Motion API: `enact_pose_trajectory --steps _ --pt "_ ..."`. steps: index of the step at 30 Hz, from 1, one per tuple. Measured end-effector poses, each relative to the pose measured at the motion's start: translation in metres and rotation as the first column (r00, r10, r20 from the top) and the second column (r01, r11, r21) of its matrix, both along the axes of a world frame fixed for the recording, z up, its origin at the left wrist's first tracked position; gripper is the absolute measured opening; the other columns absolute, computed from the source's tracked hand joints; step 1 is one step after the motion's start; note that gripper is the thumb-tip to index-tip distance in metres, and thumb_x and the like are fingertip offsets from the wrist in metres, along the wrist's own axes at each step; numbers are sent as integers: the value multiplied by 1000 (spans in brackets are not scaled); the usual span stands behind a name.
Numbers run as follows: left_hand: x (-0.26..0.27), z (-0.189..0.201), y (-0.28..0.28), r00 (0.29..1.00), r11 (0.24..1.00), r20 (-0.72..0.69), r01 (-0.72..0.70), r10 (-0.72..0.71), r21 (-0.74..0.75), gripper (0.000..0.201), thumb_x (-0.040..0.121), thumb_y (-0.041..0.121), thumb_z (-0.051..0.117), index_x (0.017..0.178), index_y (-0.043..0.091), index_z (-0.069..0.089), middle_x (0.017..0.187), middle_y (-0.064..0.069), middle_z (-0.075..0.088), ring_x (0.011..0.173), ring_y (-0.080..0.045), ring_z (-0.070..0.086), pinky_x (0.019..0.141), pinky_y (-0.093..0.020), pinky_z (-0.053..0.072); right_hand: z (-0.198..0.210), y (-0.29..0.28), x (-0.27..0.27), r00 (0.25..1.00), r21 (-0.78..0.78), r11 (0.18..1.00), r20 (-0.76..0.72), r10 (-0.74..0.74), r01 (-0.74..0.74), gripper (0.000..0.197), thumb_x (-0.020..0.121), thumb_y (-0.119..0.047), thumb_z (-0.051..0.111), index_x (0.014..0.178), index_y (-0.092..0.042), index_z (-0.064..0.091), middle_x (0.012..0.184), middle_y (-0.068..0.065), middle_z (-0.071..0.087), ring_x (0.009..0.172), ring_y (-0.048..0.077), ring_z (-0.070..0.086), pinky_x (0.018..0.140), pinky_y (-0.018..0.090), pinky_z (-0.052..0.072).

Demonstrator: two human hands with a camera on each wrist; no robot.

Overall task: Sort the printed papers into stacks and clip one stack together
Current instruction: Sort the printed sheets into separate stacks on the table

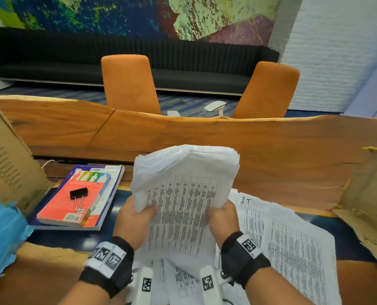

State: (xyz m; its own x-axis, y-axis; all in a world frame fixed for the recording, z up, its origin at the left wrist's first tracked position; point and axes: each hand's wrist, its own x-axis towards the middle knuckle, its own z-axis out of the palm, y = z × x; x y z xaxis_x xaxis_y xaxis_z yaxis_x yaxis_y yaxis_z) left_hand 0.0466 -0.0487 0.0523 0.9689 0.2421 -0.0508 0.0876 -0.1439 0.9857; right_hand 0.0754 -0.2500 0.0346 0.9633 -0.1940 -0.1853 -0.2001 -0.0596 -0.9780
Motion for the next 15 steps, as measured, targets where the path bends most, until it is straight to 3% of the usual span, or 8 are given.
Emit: enact_pose_trajectory --steps 2,4,6,7,10,13,15 --pt "-3 3 9 998 998 -27 57 -57 21 25 91 6 60 103 27 64 99 7 71 93 -6 65 73 -21 47 -4 -4 -2 988 72 991 -104 117 -110 41 75 18 46 90 -14 68 91 12 74 87 33 70 79 51 60" --pt "-4 -6 20 988 992 -114 108 -100 65 23 92 9 59 101 29 62 99 8 69 93 -8 64 76 -25 47 -7 -11 -8 936 133 951 -184 301 -280 35 74 13 52 90 -14 67 90 8 73 87 30 69 77 43 58" --pt "-5 -25 33 976 990 -204 100 -77 104 18 92 8 60 93 26 65 96 1 71 92 -18 66 79 -31 48 -12 -30 -6 823 -21 850 -262 504 -527 21 79 0 62 90 -18 64 88 0 70 82 21 66 71 33 53" --pt "-7 -37 39 966 991 -255 80 -52 102 18 92 7 61 89 24 66 94 -2 72 90 -23 67 79 -34 49 -17 -44 0 800 -161 799 -301 520 -580 15 83 -6 65 91 -19 61 90 -2 67 80 18 63 70 30 50" --pt "-15 -78 55 892 998 -452 18 11 61 14 91 4 61 93 17 66 92 -8 72 90 -31 66 87 -44 50 -35 -114 36 923 -554 743 -300 242 -375 21 89 -6 60 101 -22 57 104 0 60 83 21 60 71 30 50" --pt "-18 -132 76 803 997 -593 -18 60 76 27 87 4 67 113 1 64 103 -18 71 98 -36 66 99 -55 46 -47 -189 72 949 -795 558 -313 -42 -238 39 90 1 49 125 -15 53 127 14 54 99 31 61 74 32 50" --pt "-17 -161 86 769 994 -632 -51 99 93 33 84 8 71 115 0 64 105 -19 71 98 -37 66 99 -56 46 -58 -227 84 907 -855 407 -402 -124 -323 37 89 -1 52 124 -9 50 110 13 59 92 31 60 75 37 54"
